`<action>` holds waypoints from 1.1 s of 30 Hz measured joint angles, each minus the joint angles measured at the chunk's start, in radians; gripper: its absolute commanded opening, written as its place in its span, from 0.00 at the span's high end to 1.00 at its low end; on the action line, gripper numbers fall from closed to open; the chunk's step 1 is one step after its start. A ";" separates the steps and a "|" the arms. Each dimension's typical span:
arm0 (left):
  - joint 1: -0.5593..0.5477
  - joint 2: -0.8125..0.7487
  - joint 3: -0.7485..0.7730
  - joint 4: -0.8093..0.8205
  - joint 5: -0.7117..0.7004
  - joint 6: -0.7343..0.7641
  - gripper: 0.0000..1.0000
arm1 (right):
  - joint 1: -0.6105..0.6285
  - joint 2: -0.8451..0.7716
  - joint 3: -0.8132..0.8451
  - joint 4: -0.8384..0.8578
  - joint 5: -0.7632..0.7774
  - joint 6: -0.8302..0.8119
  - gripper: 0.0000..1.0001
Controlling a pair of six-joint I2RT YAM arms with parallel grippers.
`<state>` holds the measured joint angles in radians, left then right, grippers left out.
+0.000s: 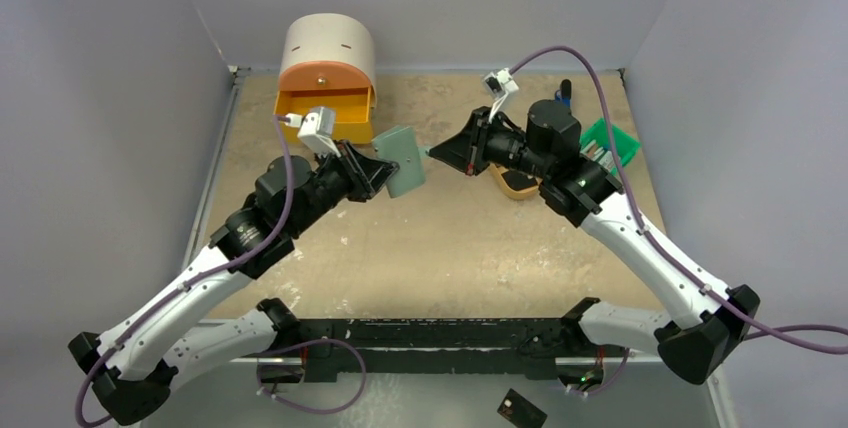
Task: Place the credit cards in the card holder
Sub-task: Close the card holder at the center of the board.
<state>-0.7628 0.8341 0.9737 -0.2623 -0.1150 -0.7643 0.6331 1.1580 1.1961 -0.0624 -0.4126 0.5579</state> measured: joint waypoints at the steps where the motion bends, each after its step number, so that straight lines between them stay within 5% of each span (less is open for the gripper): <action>1: -0.001 0.014 0.001 0.006 0.001 0.000 1.00 | 0.000 0.005 0.006 -0.011 -0.001 -0.008 1.00; 33: 0.000 0.100 0.034 -0.003 0.004 0.002 1.00 | 0.029 0.164 0.161 -0.183 -0.049 -0.128 1.00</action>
<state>-0.7631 0.9340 1.0080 -0.2649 -0.1108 -0.7624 0.6624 1.3224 1.3575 -0.2459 -0.4618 0.4301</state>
